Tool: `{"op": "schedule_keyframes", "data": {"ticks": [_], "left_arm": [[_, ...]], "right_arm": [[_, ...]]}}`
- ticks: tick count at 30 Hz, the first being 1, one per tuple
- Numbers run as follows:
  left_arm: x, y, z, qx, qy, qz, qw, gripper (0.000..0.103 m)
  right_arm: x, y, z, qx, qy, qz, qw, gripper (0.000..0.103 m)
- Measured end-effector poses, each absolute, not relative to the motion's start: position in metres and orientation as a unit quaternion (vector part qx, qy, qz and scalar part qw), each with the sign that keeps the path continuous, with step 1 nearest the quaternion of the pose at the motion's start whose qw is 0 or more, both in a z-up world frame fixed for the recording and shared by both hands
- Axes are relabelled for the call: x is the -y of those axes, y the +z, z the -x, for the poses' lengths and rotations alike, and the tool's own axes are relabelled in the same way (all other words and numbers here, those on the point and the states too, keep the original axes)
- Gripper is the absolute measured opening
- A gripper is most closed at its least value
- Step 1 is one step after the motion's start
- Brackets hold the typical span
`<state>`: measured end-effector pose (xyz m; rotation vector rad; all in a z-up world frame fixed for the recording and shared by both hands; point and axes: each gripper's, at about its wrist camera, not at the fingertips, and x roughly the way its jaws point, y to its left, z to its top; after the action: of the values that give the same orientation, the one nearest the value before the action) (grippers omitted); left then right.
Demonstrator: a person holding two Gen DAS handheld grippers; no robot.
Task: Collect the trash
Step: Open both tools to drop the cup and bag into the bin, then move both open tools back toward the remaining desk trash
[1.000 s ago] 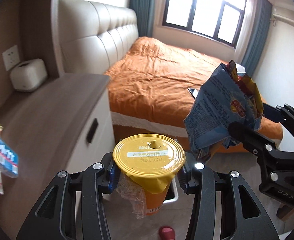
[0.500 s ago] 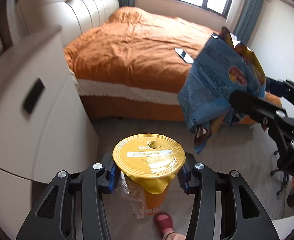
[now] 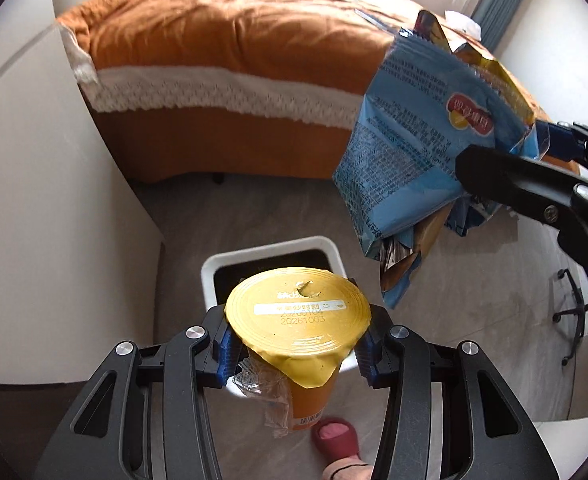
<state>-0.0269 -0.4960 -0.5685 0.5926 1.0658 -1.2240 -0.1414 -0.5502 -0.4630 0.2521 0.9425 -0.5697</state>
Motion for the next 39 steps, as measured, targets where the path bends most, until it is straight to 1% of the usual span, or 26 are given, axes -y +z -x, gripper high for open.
{"op": "schedule_keyframes", "data": {"ticks": [1,2,3,4,5,6,7,10,13,17,20,25,30,34,39], "left_arm": [[0.497,-0.578,0.026,-0.473,-0.539,-0.262,0.646,0.047],[0.499,-0.591,0.026,-0.477,-0.541,-0.265,0.640,0.060],[0.500,-0.604,0.026,-0.480,-0.538,-0.270,0.638,0.081],[0.503,-0.612,0.026,-0.480,-0.533,-0.274,0.641,0.098],[0.502,-0.623,0.026,-0.473,-0.532,-0.273,0.647,0.099],[0.502,-0.633,0.027,-0.473,-0.532,-0.278,0.645,0.099],[0.503,-0.647,0.028,-0.473,-0.530,-0.286,0.643,0.099],[0.499,-0.669,0.030,-0.465,-0.519,-0.309,0.646,0.099],[0.493,-0.679,0.028,-0.472,-0.515,-0.310,0.646,0.099],[0.487,-0.677,0.018,-0.485,-0.508,-0.297,0.647,0.099],[0.484,-0.662,0.013,-0.481,-0.502,-0.296,0.655,0.099],[0.470,-0.630,0.006,-0.477,-0.497,-0.285,0.667,0.099],[0.462,-0.588,0.001,-0.469,-0.493,-0.271,0.681,0.099],[0.450,-0.541,-0.003,-0.457,-0.490,-0.252,0.698,0.099],[0.433,-0.481,-0.008,-0.435,-0.480,-0.242,0.723,0.099]], "right_arm": [[0.552,-0.479,0.137,-0.454,-0.265,-0.119,0.842,0.062],[0.553,-0.489,0.135,-0.458,-0.260,-0.121,0.842,0.063],[0.554,-0.504,0.132,-0.463,-0.251,-0.124,0.841,0.066],[0.553,-0.515,0.129,-0.469,-0.242,-0.125,0.840,0.069],[0.551,-0.528,0.126,-0.473,-0.238,-0.119,0.840,0.079],[0.548,-0.539,0.123,-0.477,-0.236,-0.112,0.839,0.095],[0.546,-0.550,0.120,-0.487,-0.232,-0.104,0.836,0.099],[0.534,-0.583,0.112,-0.513,-0.219,-0.075,0.826,0.099],[0.530,-0.595,0.109,-0.519,-0.213,-0.070,0.825,0.099],[0.528,-0.590,0.105,-0.517,-0.209,-0.069,0.827,0.099],[0.529,-0.578,0.101,-0.509,-0.208,-0.070,0.832,0.099],[0.529,-0.545,0.095,-0.495,-0.212,-0.072,0.839,0.099],[0.525,-0.499,0.093,-0.477,-0.222,-0.067,0.848,0.099],[0.516,-0.461,0.094,-0.463,-0.228,-0.065,0.854,0.099],[0.501,-0.396,0.098,-0.425,-0.238,-0.056,0.872,0.099]]}}
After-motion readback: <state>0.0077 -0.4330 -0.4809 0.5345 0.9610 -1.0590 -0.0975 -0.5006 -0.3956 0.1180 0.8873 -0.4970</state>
